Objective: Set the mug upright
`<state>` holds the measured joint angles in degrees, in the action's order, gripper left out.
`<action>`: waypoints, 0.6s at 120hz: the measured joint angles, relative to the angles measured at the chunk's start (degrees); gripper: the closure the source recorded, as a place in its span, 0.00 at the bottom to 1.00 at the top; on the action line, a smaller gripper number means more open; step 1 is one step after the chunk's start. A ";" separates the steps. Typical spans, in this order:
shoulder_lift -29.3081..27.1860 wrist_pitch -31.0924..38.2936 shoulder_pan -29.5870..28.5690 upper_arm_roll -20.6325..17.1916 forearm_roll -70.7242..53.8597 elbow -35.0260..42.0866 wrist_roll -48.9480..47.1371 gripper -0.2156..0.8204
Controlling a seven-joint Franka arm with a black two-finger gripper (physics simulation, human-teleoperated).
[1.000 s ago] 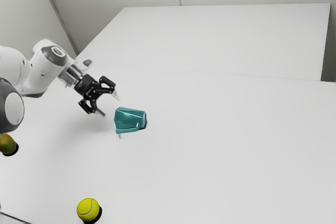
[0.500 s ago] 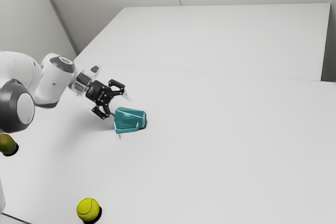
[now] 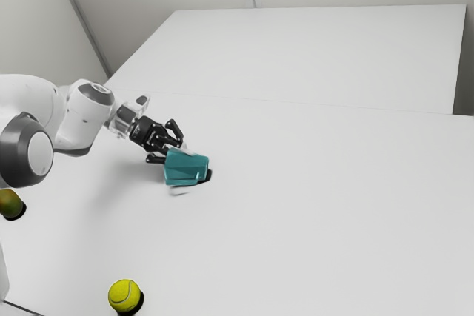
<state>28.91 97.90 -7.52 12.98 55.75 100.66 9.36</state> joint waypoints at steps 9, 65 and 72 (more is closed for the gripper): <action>-0.10 0.01 0.02 -0.83 -0.09 -0.48 -0.11 0.86; -3.54 2.02 1.59 -6.17 -16.85 -4.80 -1.58 0.96; -4.71 3.04 2.62 -6.82 -21.95 -5.25 -1.80 0.96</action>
<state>24.21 100.94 -4.90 6.17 33.80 95.41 7.56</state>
